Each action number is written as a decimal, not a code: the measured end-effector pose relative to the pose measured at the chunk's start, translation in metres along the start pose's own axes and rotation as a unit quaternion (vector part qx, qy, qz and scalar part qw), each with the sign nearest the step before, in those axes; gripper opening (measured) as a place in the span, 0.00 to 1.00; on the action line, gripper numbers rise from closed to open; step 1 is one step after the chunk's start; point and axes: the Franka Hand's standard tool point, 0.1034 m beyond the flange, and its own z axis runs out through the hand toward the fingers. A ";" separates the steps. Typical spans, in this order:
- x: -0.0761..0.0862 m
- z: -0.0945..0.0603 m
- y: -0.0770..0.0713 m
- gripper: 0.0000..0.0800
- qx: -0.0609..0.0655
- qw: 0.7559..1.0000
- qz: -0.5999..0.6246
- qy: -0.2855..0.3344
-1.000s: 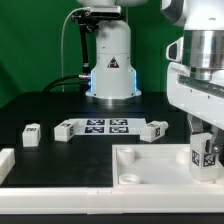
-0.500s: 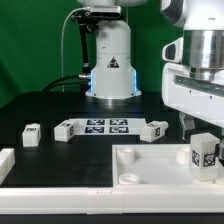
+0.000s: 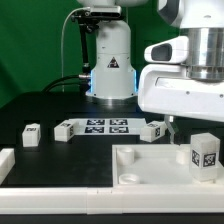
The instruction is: Assemble one leg
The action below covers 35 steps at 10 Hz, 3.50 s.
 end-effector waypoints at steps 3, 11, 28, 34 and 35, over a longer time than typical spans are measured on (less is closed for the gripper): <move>-0.003 -0.001 -0.005 0.81 0.003 0.983 -0.185 0.000; -0.002 -0.001 -0.004 0.36 0.002 0.979 -0.205 0.000; -0.001 0.005 0.003 0.80 -0.001 0.979 0.200 0.035; -0.003 0.004 -0.009 0.81 -0.005 0.985 -0.162 0.053; 0.000 0.003 -0.008 0.81 -0.012 0.973 -0.225 0.055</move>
Offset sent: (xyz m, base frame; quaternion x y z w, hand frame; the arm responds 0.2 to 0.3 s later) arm 0.0022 0.0129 0.0040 0.0269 0.0083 -0.2053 0.9783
